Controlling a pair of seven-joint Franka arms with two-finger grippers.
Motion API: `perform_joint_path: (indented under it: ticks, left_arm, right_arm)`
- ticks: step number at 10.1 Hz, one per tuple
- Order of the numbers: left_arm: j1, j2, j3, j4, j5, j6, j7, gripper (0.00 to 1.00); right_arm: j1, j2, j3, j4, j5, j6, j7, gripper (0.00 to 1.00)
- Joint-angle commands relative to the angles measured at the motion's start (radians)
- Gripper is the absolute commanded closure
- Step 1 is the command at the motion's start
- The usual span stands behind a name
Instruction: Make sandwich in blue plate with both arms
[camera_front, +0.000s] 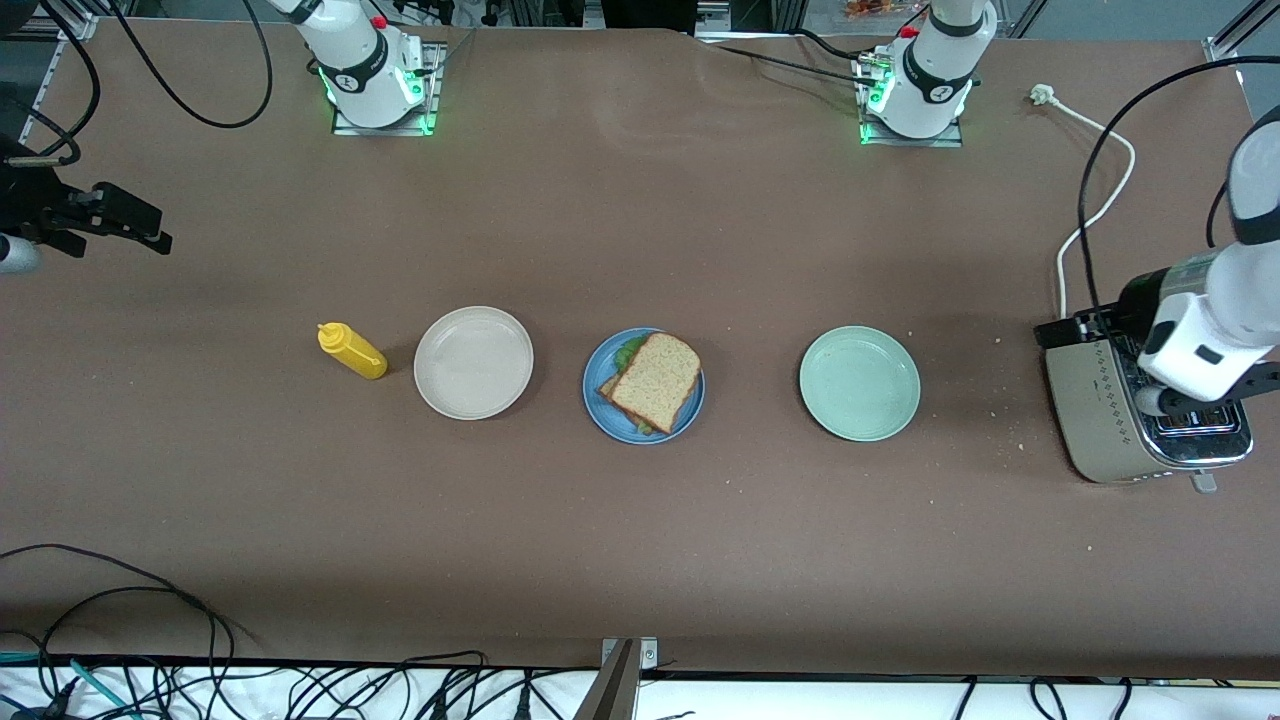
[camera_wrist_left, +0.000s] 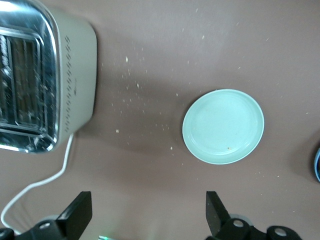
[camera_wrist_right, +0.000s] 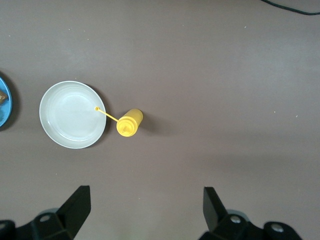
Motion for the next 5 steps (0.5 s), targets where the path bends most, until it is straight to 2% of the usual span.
perform_joint_path:
  ticks: [1, 2, 5]
  left_arm:
    - [0.029, 0.000, -0.011, 0.072, 0.021, 0.072, 0.087, 0.00]
    - [0.036, -0.002, -0.011, 0.067, 0.024, 0.119, 0.098, 0.00]
    - [0.037, -0.003, -0.011, 0.066, 0.031, 0.113, 0.191, 0.00]
  right_arm:
    - [-0.008, 0.014, 0.000, 0.040, -0.028, -0.014, -0.004, 0.00]
    - [-0.008, 0.014, -0.001, 0.055, -0.028, -0.015, -0.004, 0.00]
    - [-0.008, 0.009, -0.001, 0.060, -0.031, -0.017, -0.002, 0.00]
